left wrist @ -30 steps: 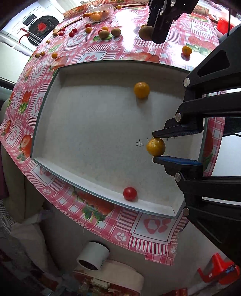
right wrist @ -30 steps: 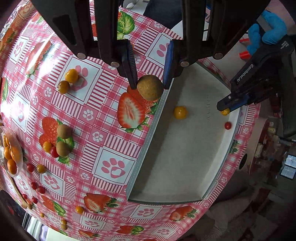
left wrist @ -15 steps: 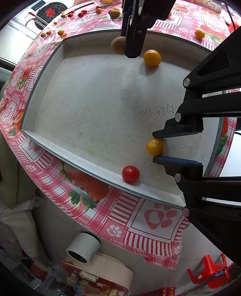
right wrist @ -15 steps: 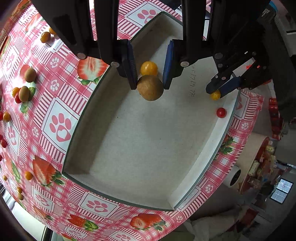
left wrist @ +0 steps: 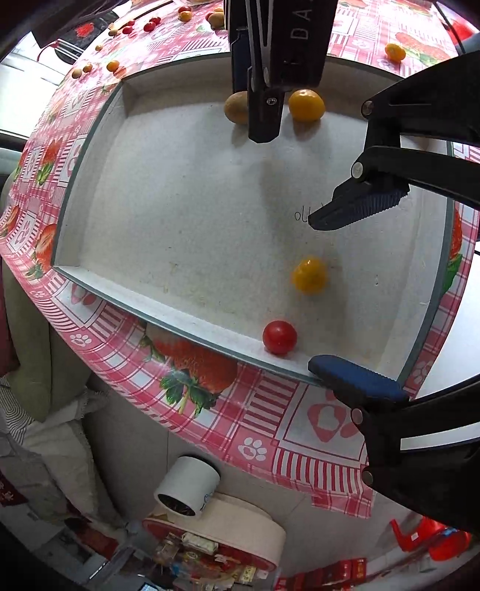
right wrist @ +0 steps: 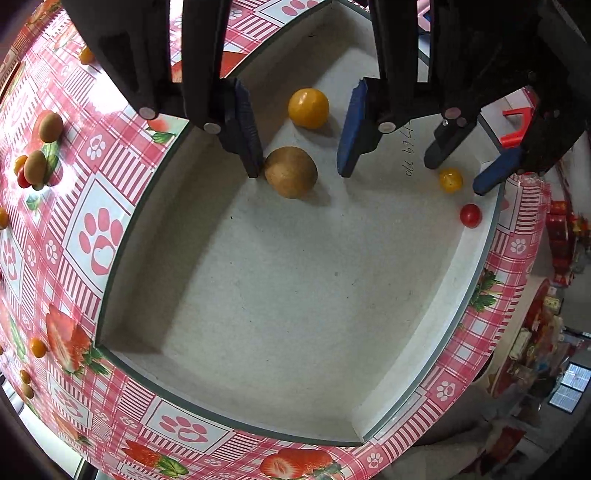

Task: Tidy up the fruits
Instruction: 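Carry both fruits into the white tray and open both tools, then grasp a small brown round fruit with the left tool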

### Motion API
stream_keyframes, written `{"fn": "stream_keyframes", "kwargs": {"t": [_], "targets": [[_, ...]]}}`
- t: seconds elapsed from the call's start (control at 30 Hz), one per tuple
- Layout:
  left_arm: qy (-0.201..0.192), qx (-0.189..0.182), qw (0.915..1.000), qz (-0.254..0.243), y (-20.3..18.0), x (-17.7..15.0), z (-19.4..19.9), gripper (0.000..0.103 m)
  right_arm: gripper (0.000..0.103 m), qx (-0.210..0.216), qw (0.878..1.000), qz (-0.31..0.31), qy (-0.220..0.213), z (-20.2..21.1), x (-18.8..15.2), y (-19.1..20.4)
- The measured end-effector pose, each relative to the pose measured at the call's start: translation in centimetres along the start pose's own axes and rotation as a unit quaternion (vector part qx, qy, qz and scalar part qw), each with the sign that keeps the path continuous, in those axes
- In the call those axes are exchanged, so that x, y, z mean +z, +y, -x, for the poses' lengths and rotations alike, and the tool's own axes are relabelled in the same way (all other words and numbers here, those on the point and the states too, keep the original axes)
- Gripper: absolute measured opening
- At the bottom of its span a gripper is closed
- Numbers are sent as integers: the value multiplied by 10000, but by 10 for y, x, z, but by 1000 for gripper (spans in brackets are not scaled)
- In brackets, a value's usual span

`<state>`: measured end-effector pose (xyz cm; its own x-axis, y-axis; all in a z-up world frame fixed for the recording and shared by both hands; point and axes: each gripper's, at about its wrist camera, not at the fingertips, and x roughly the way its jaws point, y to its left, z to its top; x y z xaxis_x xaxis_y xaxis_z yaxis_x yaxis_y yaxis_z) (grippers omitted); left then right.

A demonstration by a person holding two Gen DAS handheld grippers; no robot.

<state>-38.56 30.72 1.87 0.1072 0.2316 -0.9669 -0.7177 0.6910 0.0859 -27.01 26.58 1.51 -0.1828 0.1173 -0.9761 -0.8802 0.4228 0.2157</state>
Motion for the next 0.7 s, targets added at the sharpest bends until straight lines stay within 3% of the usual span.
{"fn": "stream_keyframes", "kwargs": {"t": [0.27,0.47,0.7], "targets": [[129,-111,9997,-173,-1,10,7,71,80,310,9984,-193,-426,38,2,-3],[12,-178,9988,-466,-23,22,26,71,80,300,9944,-612,-802,74,-8,-27],[-203,-458,9945,-916,-66,45,49,71,80,21,9861,-1425,-857,90,-57,-91]]}}
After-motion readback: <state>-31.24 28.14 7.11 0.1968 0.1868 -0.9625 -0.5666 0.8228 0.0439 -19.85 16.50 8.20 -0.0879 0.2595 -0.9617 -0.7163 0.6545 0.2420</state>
